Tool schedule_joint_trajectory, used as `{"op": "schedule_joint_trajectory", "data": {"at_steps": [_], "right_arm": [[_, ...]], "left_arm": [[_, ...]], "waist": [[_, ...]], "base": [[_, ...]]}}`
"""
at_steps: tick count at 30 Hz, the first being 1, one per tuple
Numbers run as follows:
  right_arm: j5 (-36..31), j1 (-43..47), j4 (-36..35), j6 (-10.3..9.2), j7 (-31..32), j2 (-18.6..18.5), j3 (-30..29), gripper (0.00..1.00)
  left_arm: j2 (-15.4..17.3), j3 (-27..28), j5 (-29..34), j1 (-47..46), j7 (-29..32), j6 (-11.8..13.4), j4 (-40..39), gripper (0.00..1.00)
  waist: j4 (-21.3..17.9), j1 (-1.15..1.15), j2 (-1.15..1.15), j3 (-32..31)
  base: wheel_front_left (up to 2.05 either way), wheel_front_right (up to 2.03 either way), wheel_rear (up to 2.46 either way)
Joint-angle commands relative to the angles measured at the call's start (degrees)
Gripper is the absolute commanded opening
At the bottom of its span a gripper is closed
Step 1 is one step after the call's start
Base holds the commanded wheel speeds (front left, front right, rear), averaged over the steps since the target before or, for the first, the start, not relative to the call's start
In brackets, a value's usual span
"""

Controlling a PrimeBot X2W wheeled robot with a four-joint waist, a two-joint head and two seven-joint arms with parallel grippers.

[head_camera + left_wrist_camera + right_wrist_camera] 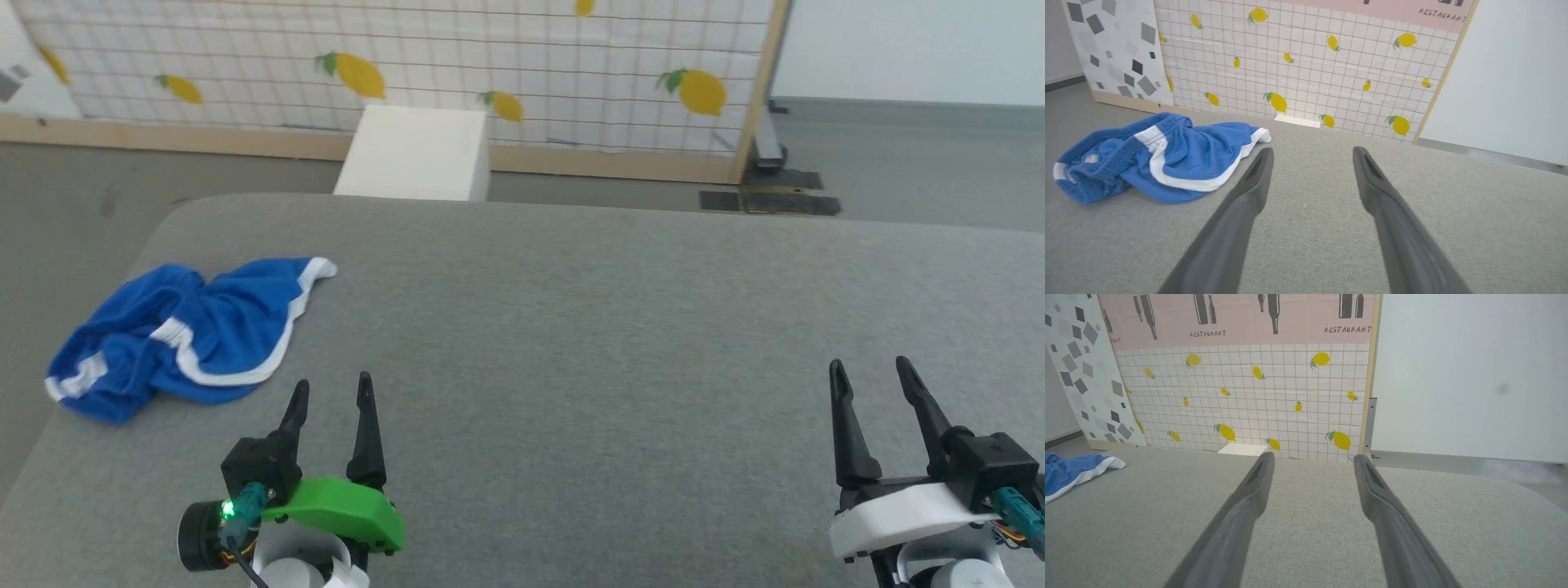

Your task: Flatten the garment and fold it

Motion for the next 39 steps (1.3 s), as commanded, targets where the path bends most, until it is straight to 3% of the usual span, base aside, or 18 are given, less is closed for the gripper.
{"op": "schedule_joint_trajectory", "data": {"at_steps": [1,12,23,30,39], "right_arm": [[0.3,-0.7,-0.1,-0.08,-0.6,0.1,-0.3,1.0],[0.6,-1.4,-0.1,-0.09,-1.3,0.1,0.5,1.0],[-1.5,-1.6,0.6,-0.09,-1.3,0.1,1.3,1.0],[-2.1,-1.8,1.5,-0.09,-1.1,0.1,1.6,1.0],[-2.1,-2.3,1.6,-0.09,-1.1,0.1,2.0,1.0]], "left_arm": [[-0.2,0.0,-0.1,-0.9,-0.5,0.4,0.3,1.0],[0.2,1.3,0.7,-0.7,-1.2,1.2,-0.1,1.0],[0.2,2.4,1.7,-0.4,-1.2,1.6,-1.1,1.0],[0.1,2.8,2.4,-0.3,-1.2,2.1,-2.0,1.0],[-0.1,2.9,2.3,0.4,-1.2,2.4,-2.7,1.0]], "waist": [[4.5,0.0,0.0,0.2],[20.4,0.0,0.0,0.9],[30.9,0.0,0.0,2.3],[34.9,0.0,0.0,2.3],[34.5,0.0,0.0,2.4]], "base": [[0.0,0.0,0.0],[0.0,0.0,0.0],[0.0,0.0,0.0],[-0.01,-0.01,-0.01],[-0.06,-0.06,-0.06]]}}
